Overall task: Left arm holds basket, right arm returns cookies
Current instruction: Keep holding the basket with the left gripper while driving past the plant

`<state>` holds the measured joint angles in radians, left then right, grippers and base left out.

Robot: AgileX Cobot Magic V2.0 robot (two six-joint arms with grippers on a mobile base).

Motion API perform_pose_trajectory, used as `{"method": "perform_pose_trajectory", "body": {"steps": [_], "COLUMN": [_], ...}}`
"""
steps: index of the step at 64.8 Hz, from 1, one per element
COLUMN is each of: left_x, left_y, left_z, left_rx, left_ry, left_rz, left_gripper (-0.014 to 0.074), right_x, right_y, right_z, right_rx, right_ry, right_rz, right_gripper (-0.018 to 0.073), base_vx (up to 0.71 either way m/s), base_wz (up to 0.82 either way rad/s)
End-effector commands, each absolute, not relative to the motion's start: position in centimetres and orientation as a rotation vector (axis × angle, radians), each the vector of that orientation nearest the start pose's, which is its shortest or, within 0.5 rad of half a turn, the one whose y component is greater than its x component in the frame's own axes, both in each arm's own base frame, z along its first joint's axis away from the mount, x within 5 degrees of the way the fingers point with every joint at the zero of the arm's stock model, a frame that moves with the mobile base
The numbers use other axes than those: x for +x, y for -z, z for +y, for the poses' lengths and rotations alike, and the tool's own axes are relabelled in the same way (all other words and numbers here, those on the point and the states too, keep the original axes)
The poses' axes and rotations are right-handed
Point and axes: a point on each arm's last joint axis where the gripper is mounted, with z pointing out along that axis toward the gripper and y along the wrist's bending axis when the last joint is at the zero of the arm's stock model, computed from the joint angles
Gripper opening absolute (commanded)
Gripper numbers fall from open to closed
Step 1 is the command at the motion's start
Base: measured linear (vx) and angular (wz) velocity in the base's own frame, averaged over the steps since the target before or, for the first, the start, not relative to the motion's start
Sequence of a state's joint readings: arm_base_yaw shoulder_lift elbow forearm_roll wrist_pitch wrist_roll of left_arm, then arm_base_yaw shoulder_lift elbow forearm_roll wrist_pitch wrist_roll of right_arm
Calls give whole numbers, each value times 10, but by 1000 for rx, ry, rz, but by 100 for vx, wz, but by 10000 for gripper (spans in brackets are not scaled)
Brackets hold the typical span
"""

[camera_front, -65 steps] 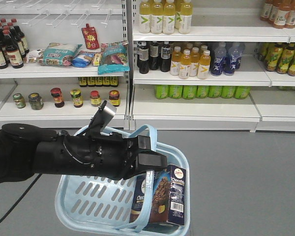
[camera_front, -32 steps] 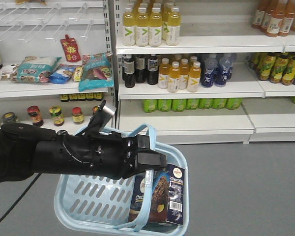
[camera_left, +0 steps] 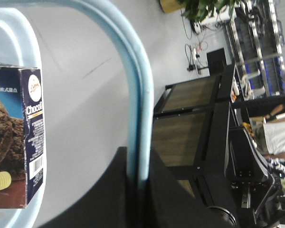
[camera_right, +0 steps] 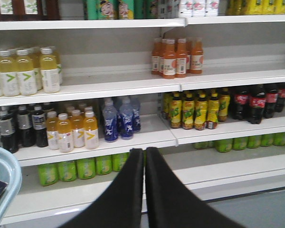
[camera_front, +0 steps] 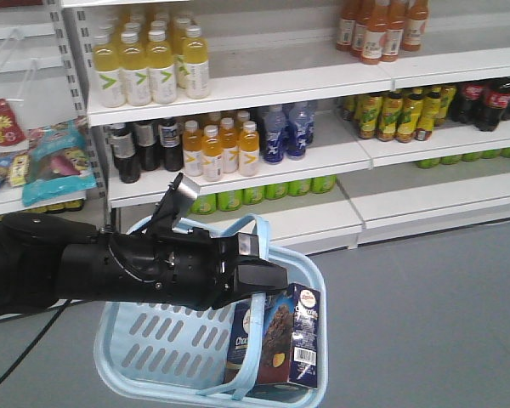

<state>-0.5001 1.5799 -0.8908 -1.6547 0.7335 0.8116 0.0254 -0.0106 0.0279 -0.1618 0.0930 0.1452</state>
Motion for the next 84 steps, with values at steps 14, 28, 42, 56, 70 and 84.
{"method": "perform_pose_trajectory", "body": {"steps": [14, 28, 42, 56, 70, 84], "left_x": [245, 245, 245, 245, 245, 245], "left_y": [-277, -277, -277, -277, -277, -277], "left_z": [-209, -209, -209, -209, -209, -209], "left_rx": [107, 107, 107, 107, 107, 107], "left_ry": [1634, 1634, 1634, 1634, 1634, 1634], "left_rz": [2243, 2243, 2243, 2243, 2243, 2243], "left_gripper": [-6, -6, -6, -6, -6, -6], "right_x": [56, 56, 56, 56, 56, 56], "right_y": [-202, -202, -202, -202, -202, -202], "right_z": [1, 1, 1, 1, 1, 1], "right_rx": [-31, -31, -31, -31, -31, -31], "right_ry": [1, 1, 1, 1, 1, 1], "right_rz": [1510, 1510, 1510, 1510, 1510, 1510], "right_gripper": [-8, -8, -8, -8, -8, -8], "base_vx": [21, 19, 17, 16, 15, 14], "base_wz": [-52, -59, -63, -63, -59, -53]}}
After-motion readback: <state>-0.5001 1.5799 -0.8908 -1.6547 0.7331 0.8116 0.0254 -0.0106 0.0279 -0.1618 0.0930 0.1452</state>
